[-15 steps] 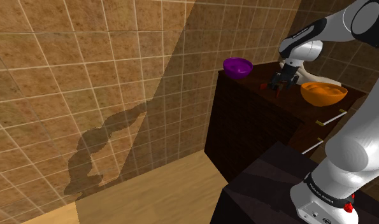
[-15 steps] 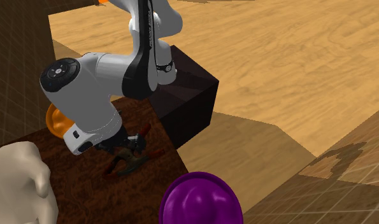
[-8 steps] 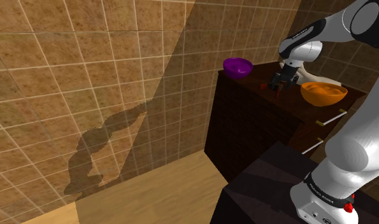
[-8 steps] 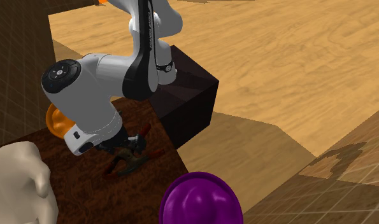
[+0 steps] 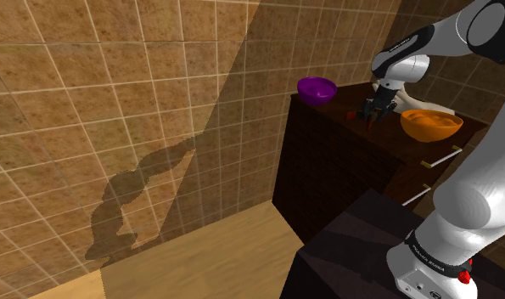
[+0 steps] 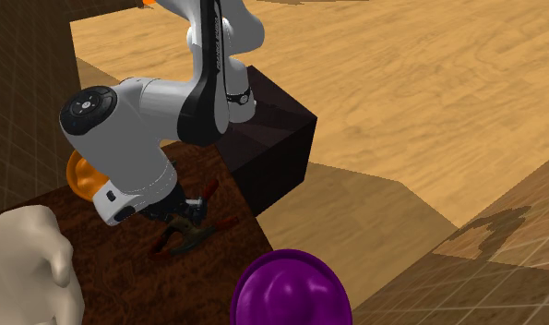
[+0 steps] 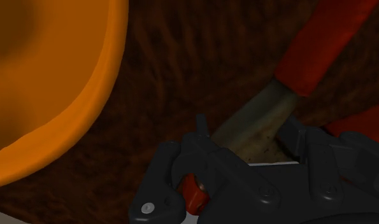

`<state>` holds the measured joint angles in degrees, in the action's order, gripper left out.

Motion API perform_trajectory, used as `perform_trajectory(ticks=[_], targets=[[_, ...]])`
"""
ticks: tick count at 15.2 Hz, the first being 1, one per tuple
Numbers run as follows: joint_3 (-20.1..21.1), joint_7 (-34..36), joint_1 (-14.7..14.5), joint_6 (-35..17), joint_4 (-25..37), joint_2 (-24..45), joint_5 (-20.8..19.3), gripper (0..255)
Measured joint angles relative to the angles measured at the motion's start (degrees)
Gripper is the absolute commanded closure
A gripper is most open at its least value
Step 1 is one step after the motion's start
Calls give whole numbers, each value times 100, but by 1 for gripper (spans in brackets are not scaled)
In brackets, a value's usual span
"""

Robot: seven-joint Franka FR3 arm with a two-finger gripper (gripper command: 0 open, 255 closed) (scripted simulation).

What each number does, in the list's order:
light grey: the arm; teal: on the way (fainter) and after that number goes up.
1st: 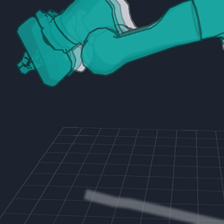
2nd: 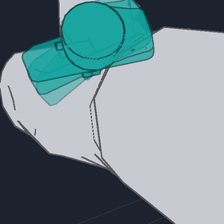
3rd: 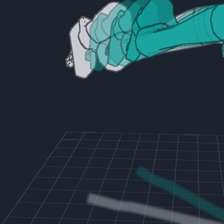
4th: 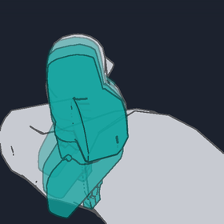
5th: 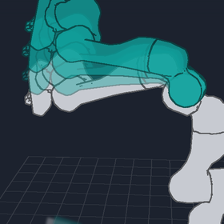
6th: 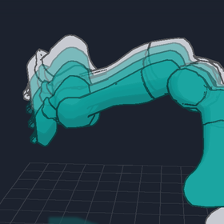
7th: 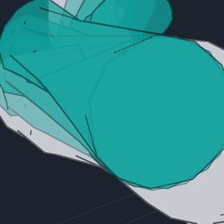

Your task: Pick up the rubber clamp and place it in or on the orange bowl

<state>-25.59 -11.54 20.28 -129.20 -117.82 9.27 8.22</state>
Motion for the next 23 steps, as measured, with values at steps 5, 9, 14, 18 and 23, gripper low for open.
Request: perform_trajectory(ticks=[5, 9, 14, 18, 23], targets=[[-12, 49, -14, 142, 58, -93, -66, 255], [-29, 117, -27, 402, 203, -225, -158, 255], [-42, 199, -42, 769, 434, -382, -264, 255], [-40, 269, -60, 1048, 629, -481, -330, 255], [-50, 312, -60, 1423, 899, -598, -401, 255]])
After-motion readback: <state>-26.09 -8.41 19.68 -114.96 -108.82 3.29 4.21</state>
